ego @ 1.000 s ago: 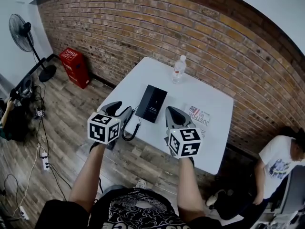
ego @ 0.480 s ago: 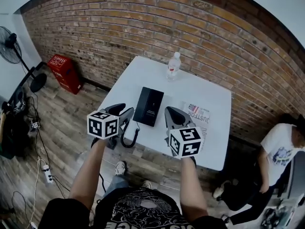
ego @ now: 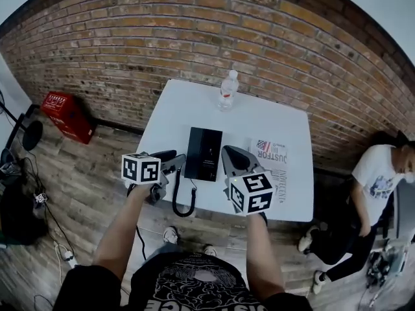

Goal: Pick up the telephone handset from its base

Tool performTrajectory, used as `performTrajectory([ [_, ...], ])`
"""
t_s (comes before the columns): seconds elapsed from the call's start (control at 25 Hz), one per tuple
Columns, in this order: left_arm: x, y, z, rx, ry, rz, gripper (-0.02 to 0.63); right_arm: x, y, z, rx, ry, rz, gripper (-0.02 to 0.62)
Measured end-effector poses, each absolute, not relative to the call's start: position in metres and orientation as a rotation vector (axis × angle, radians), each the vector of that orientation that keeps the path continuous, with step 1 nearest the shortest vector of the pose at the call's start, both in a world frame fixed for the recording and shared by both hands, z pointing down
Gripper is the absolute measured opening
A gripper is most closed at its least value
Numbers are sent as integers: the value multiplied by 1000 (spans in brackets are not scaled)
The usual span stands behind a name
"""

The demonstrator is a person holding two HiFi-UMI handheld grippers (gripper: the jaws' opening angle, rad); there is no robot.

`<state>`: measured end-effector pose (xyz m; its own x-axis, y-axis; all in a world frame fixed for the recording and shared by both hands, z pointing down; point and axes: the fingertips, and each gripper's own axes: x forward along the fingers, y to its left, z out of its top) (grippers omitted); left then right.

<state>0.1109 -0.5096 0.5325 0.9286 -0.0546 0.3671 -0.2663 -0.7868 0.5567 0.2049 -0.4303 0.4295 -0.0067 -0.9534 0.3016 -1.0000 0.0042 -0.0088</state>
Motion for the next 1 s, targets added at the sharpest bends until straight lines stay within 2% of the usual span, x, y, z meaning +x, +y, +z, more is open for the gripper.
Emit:
performTrajectory([
  [0.4,133,-531,579,2298,34,536,167,203,-453,446,2132,-1923,371,-2],
  [1.0,162,-531,596,2091,355,548,167,211,-444,471,2246,-1724,460,-2],
])
